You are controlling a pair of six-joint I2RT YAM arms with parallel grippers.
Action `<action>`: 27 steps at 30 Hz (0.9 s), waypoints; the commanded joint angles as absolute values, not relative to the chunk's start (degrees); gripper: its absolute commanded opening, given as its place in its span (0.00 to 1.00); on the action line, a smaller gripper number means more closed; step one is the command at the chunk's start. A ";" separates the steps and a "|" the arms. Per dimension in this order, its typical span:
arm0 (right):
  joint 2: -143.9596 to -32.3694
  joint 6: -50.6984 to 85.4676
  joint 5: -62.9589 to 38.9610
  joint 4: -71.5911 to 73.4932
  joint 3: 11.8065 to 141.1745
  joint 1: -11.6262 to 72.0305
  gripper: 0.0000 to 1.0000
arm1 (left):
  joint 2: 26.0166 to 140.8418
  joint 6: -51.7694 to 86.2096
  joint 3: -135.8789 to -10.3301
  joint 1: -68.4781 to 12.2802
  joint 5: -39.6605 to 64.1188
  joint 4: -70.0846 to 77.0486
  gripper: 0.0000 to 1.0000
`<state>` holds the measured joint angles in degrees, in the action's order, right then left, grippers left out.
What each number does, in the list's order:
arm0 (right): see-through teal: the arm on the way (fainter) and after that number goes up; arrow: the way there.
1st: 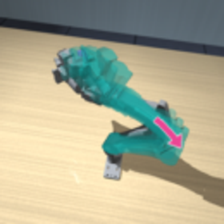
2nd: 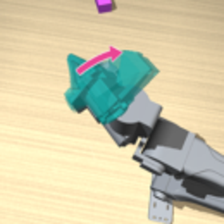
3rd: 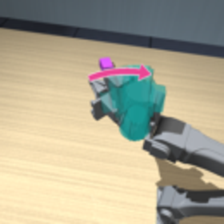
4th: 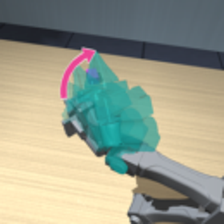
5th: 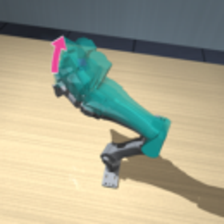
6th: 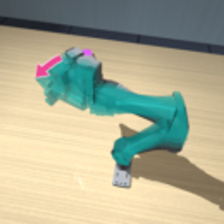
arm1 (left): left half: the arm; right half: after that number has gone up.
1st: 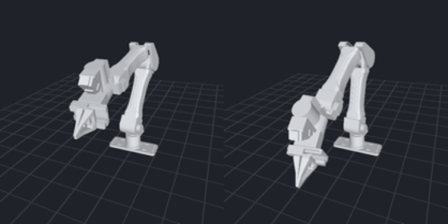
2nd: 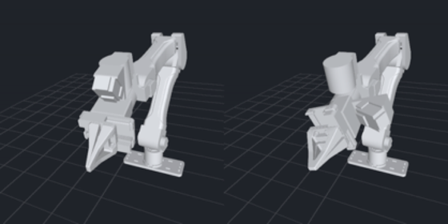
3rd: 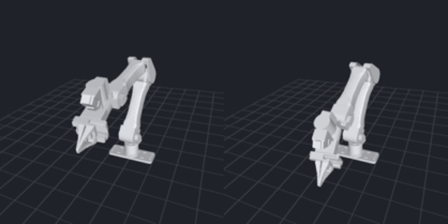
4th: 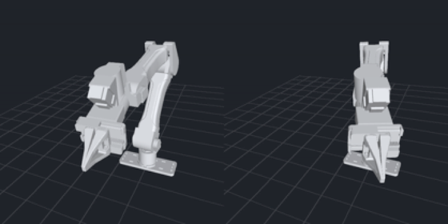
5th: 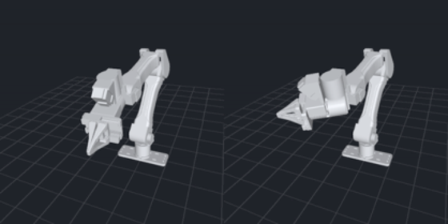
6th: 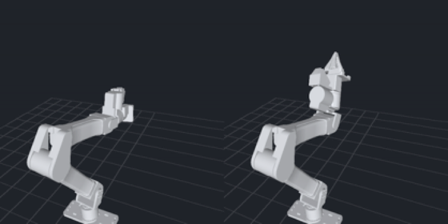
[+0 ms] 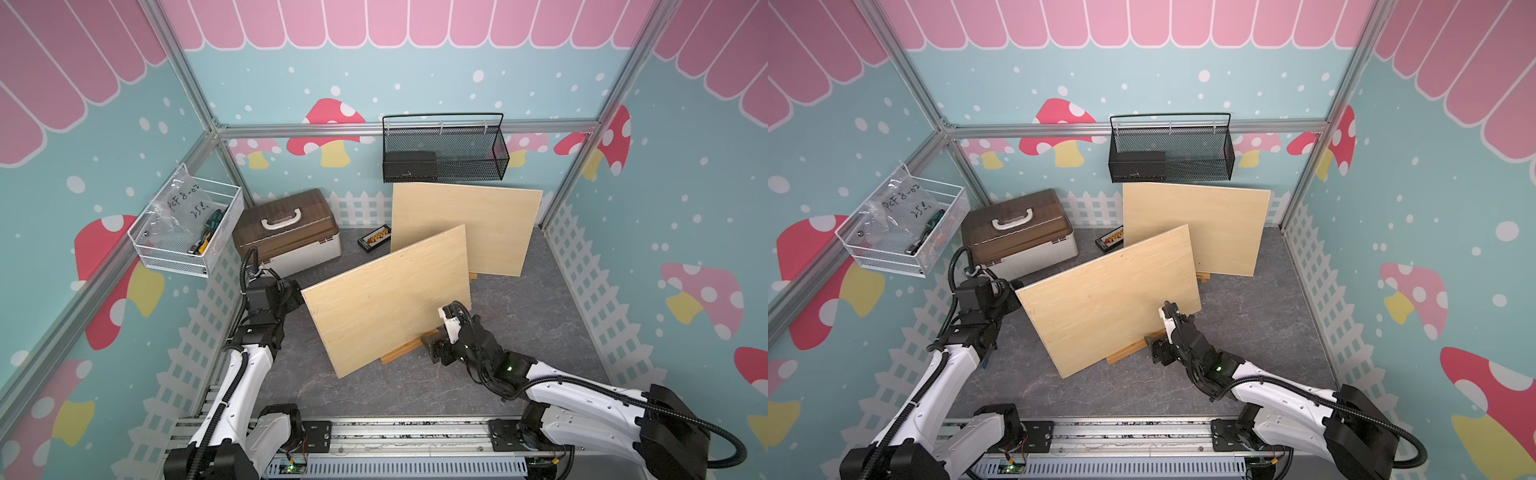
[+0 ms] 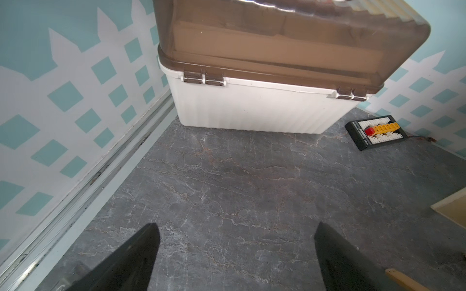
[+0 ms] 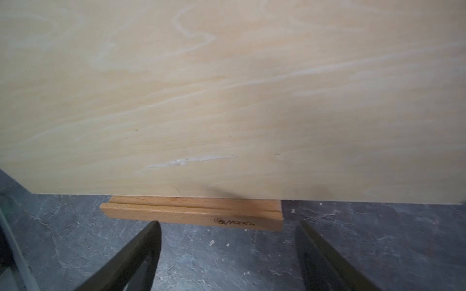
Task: Disassemble the easel
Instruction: Move the easel to the center of the board.
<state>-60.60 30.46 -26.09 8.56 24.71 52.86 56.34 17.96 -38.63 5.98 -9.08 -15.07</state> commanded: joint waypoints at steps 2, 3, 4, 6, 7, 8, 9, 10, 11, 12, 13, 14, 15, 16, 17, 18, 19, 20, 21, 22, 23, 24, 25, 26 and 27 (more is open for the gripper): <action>-65.45 32.78 -27.04 14.59 25.25 56.33 0.83 | 55.04 19.92 -37.73 6.49 -5.78 -17.15 1.00; -66.99 32.62 -27.58 15.41 25.89 57.23 0.82 | 54.93 20.08 -37.41 6.50 -5.11 -17.22 1.00; -68.63 32.46 -28.14 16.10 26.63 57.92 0.82 | 54.90 20.04 -37.03 6.47 -4.50 -17.22 0.99; -71.26 32.09 -29.22 16.84 28.02 58.92 0.81 | 54.94 19.96 -36.49 6.50 -3.37 -17.31 0.99; -72.48 31.95 -29.82 16.92 28.65 59.31 0.81 | 55.17 19.75 -36.39 6.47 -2.43 -17.55 0.99; -73.40 31.84 -30.34 16.96 29.24 59.64 0.81 | 55.40 19.35 -36.49 6.49 -1.58 -17.69 0.99; -74.30 31.82 -30.94 17.24 29.75 59.95 0.81 | 55.68 18.99 -36.54 6.54 -0.87 -18.07 0.99; -75.23 31.82 -31.62 17.60 30.25 60.18 0.81 | 56.01 18.68 -36.65 6.50 -0.25 -18.37 0.99; -76.09 31.82 -32.16 17.82 30.59 60.36 0.81 | 56.28 18.51 -36.68 6.49 0.08 -18.44 0.99; -77.01 31.82 -32.87 17.93 31.03 60.47 0.81 | 56.54 18.45 -36.74 6.50 0.52 -18.48 0.99; -78.19 31.73 -33.53 18.02 31.64 60.71 0.80 | 56.76 18.50 -36.87 6.58 0.93 -18.54 0.99; -79.07 31.73 -34.02 18.15 32.12 60.86 0.80 | 56.93 18.54 -36.95 6.59 1.18 -18.48 0.99; -80.10 31.64 -34.63 18.05 32.67 60.99 0.80 | 57.03 18.62 -36.92 6.53 1.33 -18.37 0.99; -81.05 31.64 -35.09 18.02 33.18 61.03 0.79 | 57.17 18.62 -37.00 6.57 1.47 -18.30 0.99; -81.86 31.64 -35.55 18.00 33.59 61.09 0.79 | 57.26 18.65 -37.03 6.53 1.56 -18.22 0.99; -82.74 31.55 -35.96 17.86 34.17 61.17 0.79 | 57.37 18.72 -37.08 6.55 1.58 -18.18 0.99; -83.53 31.47 -36.42 17.90 34.64 61.14 0.78 | 57.43 18.71 -37.09 6.52 1.61 -18.20 0.99; -84.28 31.17 -36.82 17.58 35.22 61.08 0.78 | 57.56 18.71 -37.26 6.58 1.76 -18.28 0.99; -84.93 30.95 -37.09 17.26 35.86 61.13 0.78 | 57.61 18.72 -37.35 6.51 1.84 -18.36 0.99; -85.55 30.94 -37.13 17.23 36.27 61.10 0.78 | 57.62 18.71 -37.51 6.51 1.84 -18.58 0.99; -86.02 30.89 -37.00 17.25 36.62 61.14 0.78 | 57.57 18.65 -37.59 6.54 1.93 -18.76 0.99; -86.49 30.75 -36.87 17.10 37.18 61.09 0.78 | 57.42 18.75 -37.68 6.53 1.93 -18.96 0.99; -86.96 30.59 -36.61 16.84 37.74 61.11 0.78 | 57.21 18.77 -37.70 6.51 1.93 -19.11 0.99; -87.37 30.46 -36.34 16.79 38.23 61.17 0.78 | 57.09 18.72 -37.75 6.54 2.11 -19.28 0.99; -87.73 30.33 -35.85 16.40 38.85 61.12 0.78 | 56.87 18.88 -37.71 6.55 2.24 -19.56 0.99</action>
